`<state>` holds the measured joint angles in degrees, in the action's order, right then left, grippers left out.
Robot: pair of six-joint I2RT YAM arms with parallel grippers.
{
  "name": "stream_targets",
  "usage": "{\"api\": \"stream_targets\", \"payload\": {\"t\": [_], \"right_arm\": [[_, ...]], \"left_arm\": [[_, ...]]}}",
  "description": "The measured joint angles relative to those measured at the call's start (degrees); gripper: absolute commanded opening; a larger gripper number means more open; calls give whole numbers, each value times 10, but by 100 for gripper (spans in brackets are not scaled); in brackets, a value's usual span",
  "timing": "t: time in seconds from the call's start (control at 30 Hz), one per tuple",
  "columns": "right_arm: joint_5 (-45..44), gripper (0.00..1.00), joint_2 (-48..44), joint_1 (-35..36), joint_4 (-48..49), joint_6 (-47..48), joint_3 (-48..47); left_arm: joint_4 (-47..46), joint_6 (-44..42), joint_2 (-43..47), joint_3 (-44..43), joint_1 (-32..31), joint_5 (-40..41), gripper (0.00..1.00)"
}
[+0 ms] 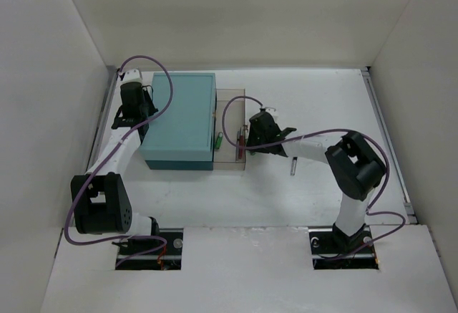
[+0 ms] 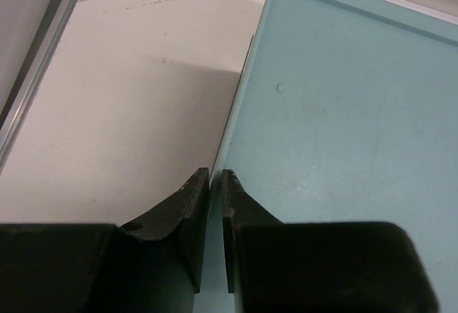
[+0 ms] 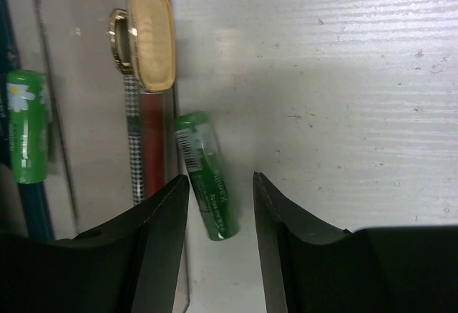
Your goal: Organize the makeup
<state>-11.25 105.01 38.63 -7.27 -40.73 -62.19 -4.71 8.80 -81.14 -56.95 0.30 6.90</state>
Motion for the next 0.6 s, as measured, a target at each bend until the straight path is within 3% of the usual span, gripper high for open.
{"api": "stream_targets", "payload": {"t": [0.1,0.3,0.6], "right_arm": [[-12,45,8,7,4,-1,-5],[-36,14,11,20,1,-8,-7],[-64,11,-82,25,-32,4,12]], "left_arm": [[0,0,0,0,-1,1,10],[0,-2,0,0,-2,3,10],[0,-2,0,0,-2,3,10]]}}
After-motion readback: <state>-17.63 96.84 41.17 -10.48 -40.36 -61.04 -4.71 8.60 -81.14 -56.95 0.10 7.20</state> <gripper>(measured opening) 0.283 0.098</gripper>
